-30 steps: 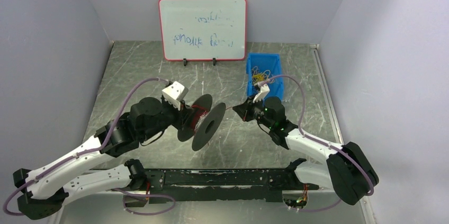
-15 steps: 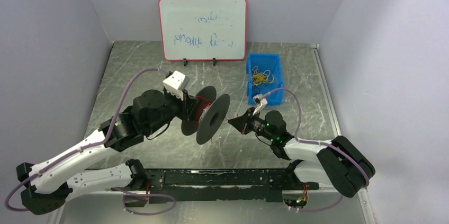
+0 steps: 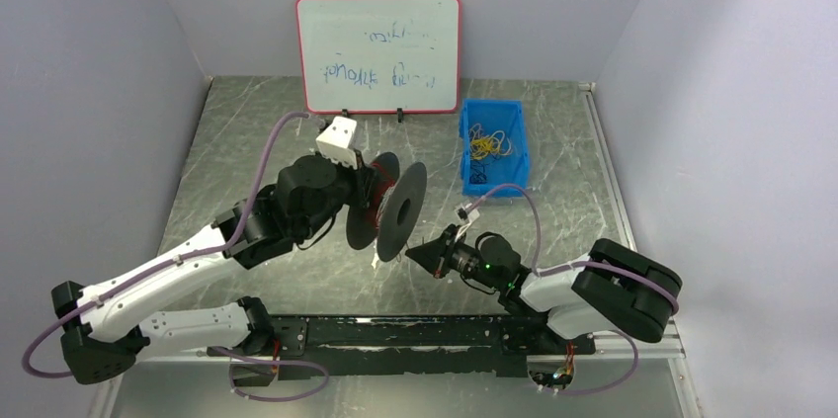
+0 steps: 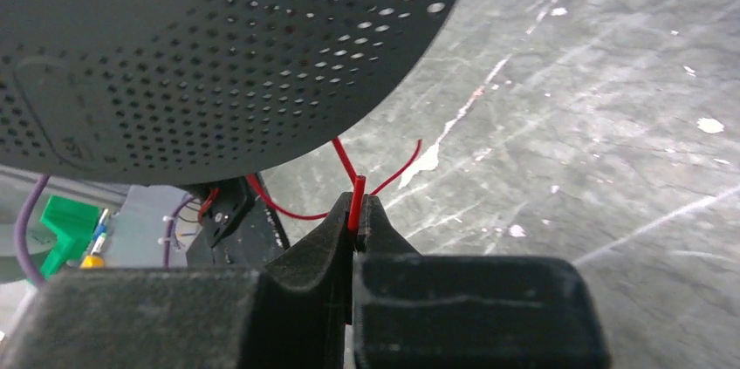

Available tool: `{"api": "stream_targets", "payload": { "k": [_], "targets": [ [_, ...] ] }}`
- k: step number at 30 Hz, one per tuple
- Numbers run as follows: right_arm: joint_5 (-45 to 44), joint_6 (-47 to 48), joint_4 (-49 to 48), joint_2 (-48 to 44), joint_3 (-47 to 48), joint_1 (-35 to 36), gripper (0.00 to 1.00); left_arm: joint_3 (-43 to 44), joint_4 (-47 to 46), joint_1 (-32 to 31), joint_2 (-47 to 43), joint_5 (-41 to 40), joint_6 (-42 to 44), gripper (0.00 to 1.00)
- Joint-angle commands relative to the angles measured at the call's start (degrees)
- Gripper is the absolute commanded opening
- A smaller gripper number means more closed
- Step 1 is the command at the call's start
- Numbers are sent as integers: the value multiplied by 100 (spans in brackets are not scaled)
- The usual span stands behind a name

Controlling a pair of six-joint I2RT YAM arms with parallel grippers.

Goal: Wrap the cables

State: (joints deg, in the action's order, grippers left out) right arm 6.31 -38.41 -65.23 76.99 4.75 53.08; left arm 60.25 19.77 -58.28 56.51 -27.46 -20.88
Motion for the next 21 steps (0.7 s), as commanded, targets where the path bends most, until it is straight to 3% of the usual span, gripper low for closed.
{"api": "stream_targets", "payload": {
  "k": [1, 8, 21],
  "targets": [
    [-527, 148, -362, 66, -77, 441, 0, 597, -617, 47, 188, -1044, -288, 7],
    [-932, 423, -189, -9, 122, 879, 0, 853, -485, 197, 723, -1341, -270, 7],
    [-1760, 1098, 1164, -567, 740, 1528, 0, 699, -401, 317, 1367, -1567, -346, 7]
  ]
}}
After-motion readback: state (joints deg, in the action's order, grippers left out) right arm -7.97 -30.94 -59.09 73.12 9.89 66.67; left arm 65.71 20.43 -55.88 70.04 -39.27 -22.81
